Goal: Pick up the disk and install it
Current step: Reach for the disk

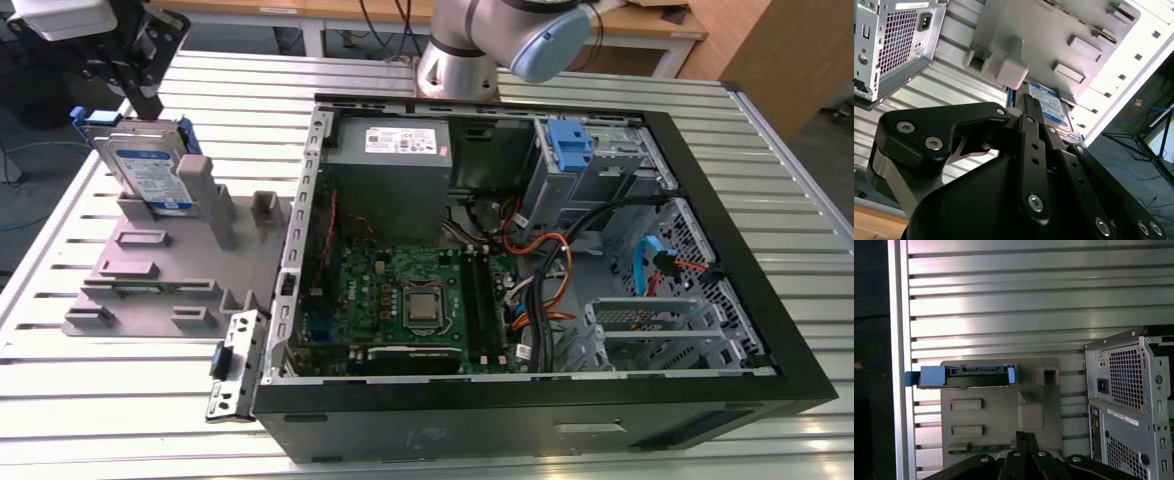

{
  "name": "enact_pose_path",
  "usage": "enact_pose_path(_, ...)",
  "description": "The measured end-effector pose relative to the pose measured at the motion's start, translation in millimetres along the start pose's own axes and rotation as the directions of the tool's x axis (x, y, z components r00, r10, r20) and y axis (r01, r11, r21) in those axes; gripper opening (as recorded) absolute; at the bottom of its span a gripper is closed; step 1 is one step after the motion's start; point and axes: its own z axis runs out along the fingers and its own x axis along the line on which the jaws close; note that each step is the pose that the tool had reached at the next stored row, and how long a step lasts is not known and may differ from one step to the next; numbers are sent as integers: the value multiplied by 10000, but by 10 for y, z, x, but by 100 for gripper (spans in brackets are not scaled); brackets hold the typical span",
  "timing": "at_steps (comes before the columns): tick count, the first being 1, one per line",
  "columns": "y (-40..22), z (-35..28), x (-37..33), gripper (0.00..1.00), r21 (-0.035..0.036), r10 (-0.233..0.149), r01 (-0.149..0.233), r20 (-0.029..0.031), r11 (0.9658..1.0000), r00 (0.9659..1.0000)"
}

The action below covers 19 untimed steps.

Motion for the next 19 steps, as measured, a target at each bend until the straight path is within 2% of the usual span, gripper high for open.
enact_pose_path(8,71,37,104,11,0,1,-1,0,10000,10000)
enact_pose_path(12,143,73,173,11,0,4,-4,1,10000,10000)
enact_pose_path(19,266,110,237,11,0,7,-7,0,10000,10000)
